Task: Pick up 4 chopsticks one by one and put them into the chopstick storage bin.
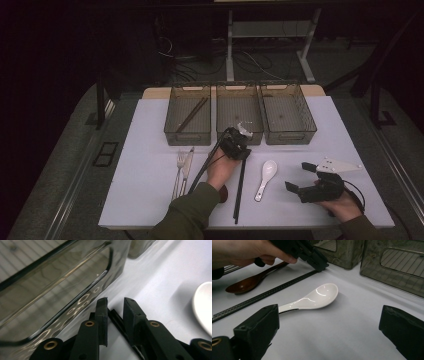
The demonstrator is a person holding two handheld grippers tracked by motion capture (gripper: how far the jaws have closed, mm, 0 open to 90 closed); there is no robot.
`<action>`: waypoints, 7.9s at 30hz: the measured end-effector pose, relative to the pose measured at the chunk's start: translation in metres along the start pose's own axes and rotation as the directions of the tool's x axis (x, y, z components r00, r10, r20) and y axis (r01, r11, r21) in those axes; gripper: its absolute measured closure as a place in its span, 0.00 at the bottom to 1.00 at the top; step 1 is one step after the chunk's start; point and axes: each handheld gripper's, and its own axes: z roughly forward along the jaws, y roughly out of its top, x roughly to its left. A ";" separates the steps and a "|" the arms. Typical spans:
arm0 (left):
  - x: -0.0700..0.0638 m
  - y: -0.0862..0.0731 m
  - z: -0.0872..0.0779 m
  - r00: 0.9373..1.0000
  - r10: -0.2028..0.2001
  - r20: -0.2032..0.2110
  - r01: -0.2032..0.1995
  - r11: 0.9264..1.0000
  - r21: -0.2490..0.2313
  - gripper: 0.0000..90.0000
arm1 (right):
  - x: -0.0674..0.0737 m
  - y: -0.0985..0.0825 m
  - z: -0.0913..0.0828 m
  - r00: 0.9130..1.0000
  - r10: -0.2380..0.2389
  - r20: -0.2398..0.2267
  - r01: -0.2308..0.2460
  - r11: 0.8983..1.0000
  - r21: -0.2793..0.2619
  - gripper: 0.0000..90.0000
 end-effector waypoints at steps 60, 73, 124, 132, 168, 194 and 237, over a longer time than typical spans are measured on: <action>-0.013 -0.084 -0.090 0.980 0.009 0.198 0.017 0.991 -0.129 0.86 | 0.001 0.000 0.001 1.000 -0.001 0.007 0.001 1.000 0.007 0.03; -0.016 -0.087 -0.076 0.974 0.009 0.225 0.012 0.995 -0.094 0.88 | 0.001 -0.001 0.001 1.000 -0.004 0.006 0.004 1.000 0.011 0.03; -0.033 -0.090 -0.063 0.990 -0.032 0.139 0.044 0.996 -0.082 0.94 | 0.002 0.000 0.002 1.000 -0.007 0.004 0.007 1.000 0.010 0.03; -0.032 -0.089 -0.063 0.988 -0.048 0.150 0.062 0.993 -0.096 0.94 | 0.002 0.000 0.001 1.000 -0.008 0.003 0.008 1.000 0.009 0.03; -0.017 -0.062 -0.097 0.973 -0.061 0.223 0.128 0.945 -0.300 0.95 | 0.002 0.000 0.002 1.000 -0.010 0.003 0.010 1.000 0.012 0.03; 0.051 -0.075 -0.155 0.986 -0.087 0.145 0.138 0.911 -0.389 0.95 | 0.002 0.000 0.002 1.000 -0.008 0.002 0.008 1.000 0.010 0.03; 0.151 -0.076 -0.165 0.978 -0.209 -0.019 0.182 0.889 -0.419 0.95 | 0.000 -0.001 0.003 1.000 0.002 0.001 -0.002 1.000 0.013 0.03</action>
